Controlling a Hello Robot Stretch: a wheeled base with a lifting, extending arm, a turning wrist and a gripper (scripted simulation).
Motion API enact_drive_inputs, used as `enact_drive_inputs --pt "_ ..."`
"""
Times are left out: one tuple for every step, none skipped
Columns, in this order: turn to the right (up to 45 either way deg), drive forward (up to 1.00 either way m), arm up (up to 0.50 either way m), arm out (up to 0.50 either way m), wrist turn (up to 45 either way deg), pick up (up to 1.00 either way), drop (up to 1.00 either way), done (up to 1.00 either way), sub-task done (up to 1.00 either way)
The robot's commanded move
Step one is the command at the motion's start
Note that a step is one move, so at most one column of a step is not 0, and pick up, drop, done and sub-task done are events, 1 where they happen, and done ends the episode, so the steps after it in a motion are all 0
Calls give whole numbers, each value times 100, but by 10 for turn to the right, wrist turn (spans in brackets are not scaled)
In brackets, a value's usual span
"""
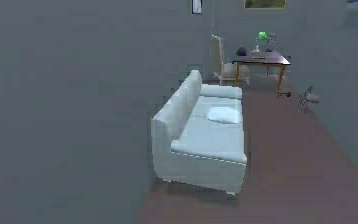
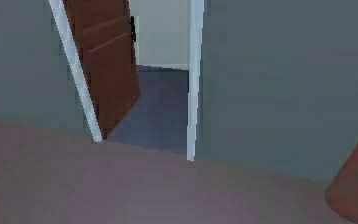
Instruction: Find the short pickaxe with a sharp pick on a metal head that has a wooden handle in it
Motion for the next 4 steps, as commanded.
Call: enact_drive_inputs --pt "450 0 0 0 0 0 0 0 0" --pt "270 0 0 0 0 0 0 0 0" --pt "0 100 0 0 0 0 0 0 0" --pt "60 0 0 0 0 0 0 0 0"
